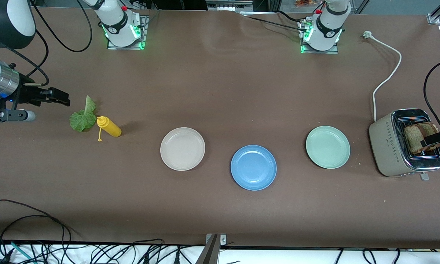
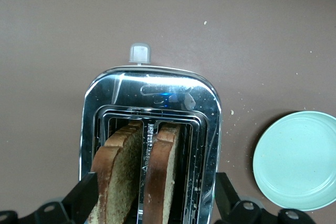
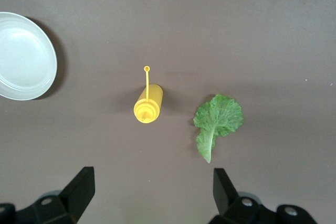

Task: Make sandwich in blue plate with both arms
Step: 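Reach the left gripper down into the toaster and grasp a bread slice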

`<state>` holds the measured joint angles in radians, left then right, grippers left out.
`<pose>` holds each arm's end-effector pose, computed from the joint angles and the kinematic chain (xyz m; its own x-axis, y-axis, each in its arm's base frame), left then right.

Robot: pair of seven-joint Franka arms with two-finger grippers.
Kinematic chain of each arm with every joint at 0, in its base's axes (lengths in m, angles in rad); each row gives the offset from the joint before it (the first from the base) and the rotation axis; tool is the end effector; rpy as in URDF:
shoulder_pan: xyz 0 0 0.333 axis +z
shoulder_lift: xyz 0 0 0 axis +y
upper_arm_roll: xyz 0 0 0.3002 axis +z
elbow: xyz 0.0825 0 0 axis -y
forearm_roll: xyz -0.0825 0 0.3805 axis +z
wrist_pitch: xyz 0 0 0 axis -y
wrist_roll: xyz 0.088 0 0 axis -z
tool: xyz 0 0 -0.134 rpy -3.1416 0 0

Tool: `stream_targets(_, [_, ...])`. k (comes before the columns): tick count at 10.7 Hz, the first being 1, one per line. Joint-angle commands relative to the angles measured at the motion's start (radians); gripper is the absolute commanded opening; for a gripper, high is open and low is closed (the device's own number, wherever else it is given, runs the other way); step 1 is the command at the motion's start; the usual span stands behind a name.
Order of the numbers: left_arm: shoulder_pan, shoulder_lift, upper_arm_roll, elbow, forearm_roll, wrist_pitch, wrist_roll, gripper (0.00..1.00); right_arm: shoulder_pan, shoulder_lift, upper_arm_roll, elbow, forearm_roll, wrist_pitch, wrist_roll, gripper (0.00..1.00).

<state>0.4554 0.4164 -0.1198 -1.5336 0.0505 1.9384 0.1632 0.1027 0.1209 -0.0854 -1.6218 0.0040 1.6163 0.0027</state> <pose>0.6254 0.2326 0.3766 0.9866 0.1632 -0.0081 0.1633 -0.9866 0.0028 0.5773 0.0125 0.4935 0.9920 0.0136 -0.1256 0.0146 -0.9999 0.0067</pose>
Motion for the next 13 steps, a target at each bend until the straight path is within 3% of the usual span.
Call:
stream_targets(1, [-0.004,0.027,-0.003,0.013,0.003,-0.010,-0.027,0.94,0.003,-0.015,-0.005,-0.018,0.010,0.007,0.008,1.00])
stream_targets(5, [-0.014,0.045,-0.003,0.009,0.000,-0.010,-0.065,0.99,0.005,-0.015,-0.005,-0.018,0.010,0.005,0.008,1.00])
stream_targets(6, [-0.014,0.048,-0.003,0.007,0.000,-0.010,-0.065,0.93,0.005,-0.015,-0.005,-0.018,0.010,0.005,0.008,1.00])
stream_targets(8, [-0.012,0.048,-0.003,0.006,0.000,-0.018,-0.063,0.63,0.005,-0.015,-0.005,-0.018,0.010,0.005,0.008,1.00])
stream_targets(9, [-0.011,0.047,-0.003,0.004,-0.001,-0.021,-0.054,0.29,0.003,-0.015,-0.005,-0.020,0.010,0.005,0.008,1.00])
stream_targets(10, [-0.011,0.047,-0.003,0.004,-0.001,-0.027,-0.053,0.11,0.005,-0.015,-0.005,-0.018,0.010,0.005,0.008,1.00])
stream_targets(12, [-0.011,0.047,-0.003,0.004,0.000,-0.036,-0.057,0.00,0.003,-0.015,-0.005,-0.018,0.010,0.005,0.008,1.00])
stream_targets(13, [-0.011,0.047,-0.003,0.004,0.000,-0.036,-0.059,0.00,0.003,-0.015,-0.005,-0.018,0.010,0.005,0.008,1.00])
